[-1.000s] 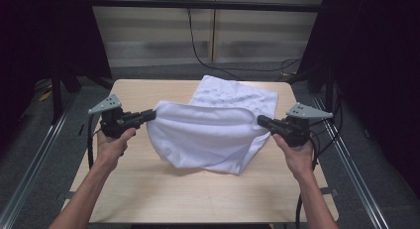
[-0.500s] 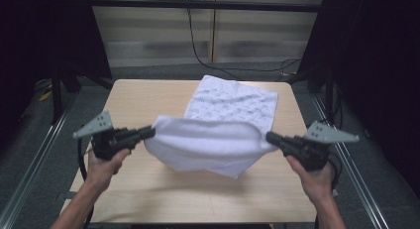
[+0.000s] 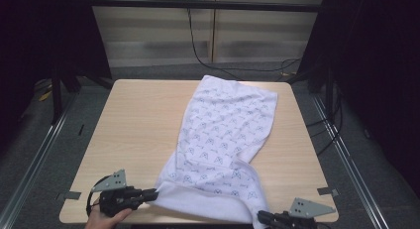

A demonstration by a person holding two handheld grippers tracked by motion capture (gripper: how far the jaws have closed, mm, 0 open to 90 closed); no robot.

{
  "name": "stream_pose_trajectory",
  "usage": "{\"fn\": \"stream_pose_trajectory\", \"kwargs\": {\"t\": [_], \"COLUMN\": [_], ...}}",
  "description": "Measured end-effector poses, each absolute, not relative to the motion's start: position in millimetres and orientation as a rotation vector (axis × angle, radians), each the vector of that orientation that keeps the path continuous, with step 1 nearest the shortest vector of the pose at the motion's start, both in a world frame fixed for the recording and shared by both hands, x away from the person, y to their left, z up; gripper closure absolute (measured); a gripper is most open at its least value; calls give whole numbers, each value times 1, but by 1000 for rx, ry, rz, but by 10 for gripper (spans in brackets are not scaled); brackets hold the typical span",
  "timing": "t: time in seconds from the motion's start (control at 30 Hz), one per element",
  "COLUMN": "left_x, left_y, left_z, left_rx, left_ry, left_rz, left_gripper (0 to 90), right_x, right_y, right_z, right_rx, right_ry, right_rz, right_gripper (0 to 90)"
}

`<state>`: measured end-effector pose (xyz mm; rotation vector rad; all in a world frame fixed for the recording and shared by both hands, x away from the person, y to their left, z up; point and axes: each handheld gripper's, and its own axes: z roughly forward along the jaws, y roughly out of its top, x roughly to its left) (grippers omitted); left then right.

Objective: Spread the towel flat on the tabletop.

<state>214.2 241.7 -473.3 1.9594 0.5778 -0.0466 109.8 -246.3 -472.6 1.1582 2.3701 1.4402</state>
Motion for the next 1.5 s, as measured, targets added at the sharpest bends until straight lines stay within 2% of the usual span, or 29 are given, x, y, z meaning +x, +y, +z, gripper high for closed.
{"fn": "stream_pose_trajectory", "kwargs": {"t": [0.13, 0.23, 0.4, 0.43, 0.47, 0.53, 0.57, 0.63, 0.73, 0.77, 0.87, 1.03, 1.27, 1.5], "left_x": [206, 214, 260, 271, 282, 300, 308, 317, 322, 322, 312, 291, 264, 245], "left_y": [256, 260, 242, 235, 227, 214, 208, 196, 186, 186, 191, 211, 221, 223], "left_z": [-466, -461, -469, -474, -479, -488, -492, -499, -509, -509, -506, -506, -504, -501], "left_rx": [1888, 1866, 1926, 1944, 1971, 2023, 2028, 2069, 2113, 2108, 2138, 2135, 2149, 2152], "left_ry": [562, 576, 640, 657, 672, 696, 699, 707, 720, 727, 717, 725, 687, 644], "left_rz": [-63, -32, -12, -23, -28, -9, -45, -24, -11, -15, 12, 28, -20, -93], "left_gripper": [764, 699, 672, 677, 677, 691, 694, 693, 705, 717, 717, 715, 699, 658], "right_x": [104, 120, 176, 200, 200, 224, 235, 251, 264, 263, 246, 221, 190, 179], "right_y": [-247, -247, -229, -222, -222, -218, -216, -212, -211, -212, -222, -247, -277, -279], "right_z": [-456, -451, -458, -461, -461, -465, -468, -473, -480, -480, -466, -462, -478, -479], "right_rx": [1116, 1120, 1127, 1133, 1133, 1162, 1169, 1181, 1233, 1229, 1216, 1261, 1402, 1412], "right_ry": [2346, 2301, 2309, 2310, 2310, 2302, 2312, 2327, 2310, 2288, 2221, 2153, 2131, 2143], "right_rz": [1449, 1439, 1318, 1279, 1279, 1249, 1242, 1192, 1257, 1275, 1292, 1262, 1190, 1128], "right_gripper": [718, 698, 598, 567, 567, 550, 552, 566, 766, 862, 889, 890, 884, 791]}}
